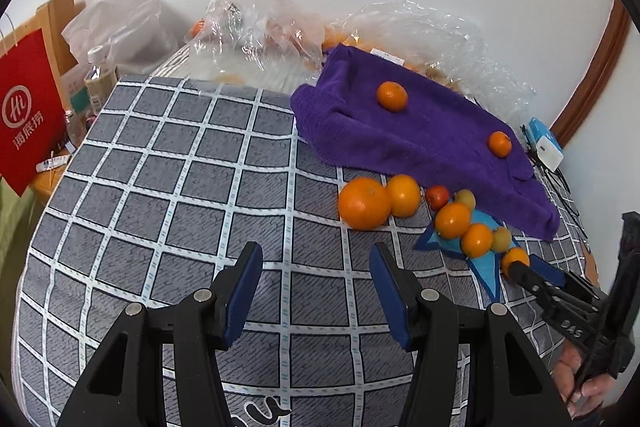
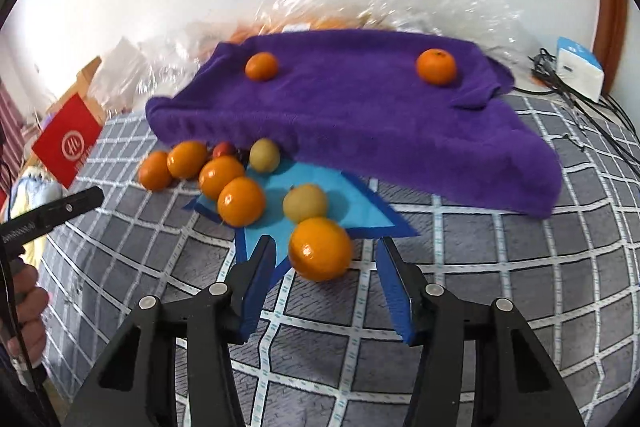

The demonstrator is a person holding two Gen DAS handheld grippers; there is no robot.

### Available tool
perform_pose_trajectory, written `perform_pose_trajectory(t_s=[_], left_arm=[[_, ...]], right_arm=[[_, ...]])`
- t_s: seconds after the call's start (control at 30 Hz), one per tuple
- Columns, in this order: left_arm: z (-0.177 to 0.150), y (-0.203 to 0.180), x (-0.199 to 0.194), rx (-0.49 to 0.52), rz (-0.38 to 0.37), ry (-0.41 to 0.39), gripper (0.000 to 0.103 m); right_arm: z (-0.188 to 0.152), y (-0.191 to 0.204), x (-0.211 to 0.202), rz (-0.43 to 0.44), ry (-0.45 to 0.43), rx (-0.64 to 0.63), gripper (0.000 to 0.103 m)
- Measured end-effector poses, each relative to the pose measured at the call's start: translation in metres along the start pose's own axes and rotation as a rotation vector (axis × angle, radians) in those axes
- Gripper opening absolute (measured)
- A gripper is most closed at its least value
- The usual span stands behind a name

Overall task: Organize fruits
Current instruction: 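Move the right tool back down and grasp another orange, then grasp an orange with the left tool while the right tool holds its orange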

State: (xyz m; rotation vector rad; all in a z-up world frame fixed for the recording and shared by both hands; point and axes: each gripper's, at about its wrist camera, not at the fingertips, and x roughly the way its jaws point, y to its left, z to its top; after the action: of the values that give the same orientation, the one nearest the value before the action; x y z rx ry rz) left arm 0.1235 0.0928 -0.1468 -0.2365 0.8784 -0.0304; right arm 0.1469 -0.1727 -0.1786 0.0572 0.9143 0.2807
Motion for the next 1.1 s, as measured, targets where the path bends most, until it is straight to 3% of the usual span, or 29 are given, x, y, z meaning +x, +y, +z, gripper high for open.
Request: perform_pose_trajectory(t_s=[0.1,0.23,0.4,0.47,0.53,0.83,0.87,0.93,1.1], left_arm=[[-0.002,-0.006,0.005,0.021,-0.005,0.006,0.053],[0.002,-0.018,0.016,0.046,-0.010,0.019,0.053],[0.012,-0.030,0.036,0.056,0.010,0.028,0.053],[0.017,-0.035,0.048,0.064,0.064,0.046,0.053],[0.021,-0.039,0.055,0.070,0.062,0.048,0.053],[0.026,-0.040,0.060,0.051,0.043,-0.004,0.052],[0.026,-0.039,0.060,0.043,0.035,-0.011,0.051],[0.025,-0.037,0.061,0.034,0.035,-0.024,0.039],[0.022,-0.036,0.060,0.036,0.008,-0.038,0.037]], right_arm=[[-0.002,0.000,0.008,-0.010,0.004,-0.004,0.035],[-0.003,0.001,0.004,-0.011,-0.009,-0.039,0.034],[-0.003,-0.021,-0.014,-0.104,-0.057,-0.067,0.034],[-0.003,-0.030,-0.013,-0.150,-0.056,-0.074,0.034],[-0.003,-0.039,-0.009,-0.184,-0.041,-0.065,0.034],[-0.002,-0.059,-0.001,-0.173,-0.032,0.006,0.035],[-0.002,-0.060,0.000,-0.173,-0.029,0.009,0.035],[-0.001,-0.062,0.000,-0.161,-0.032,0.020,0.035],[-0.002,-0.063,0.000,-0.153,-0.036,0.031,0.035]])
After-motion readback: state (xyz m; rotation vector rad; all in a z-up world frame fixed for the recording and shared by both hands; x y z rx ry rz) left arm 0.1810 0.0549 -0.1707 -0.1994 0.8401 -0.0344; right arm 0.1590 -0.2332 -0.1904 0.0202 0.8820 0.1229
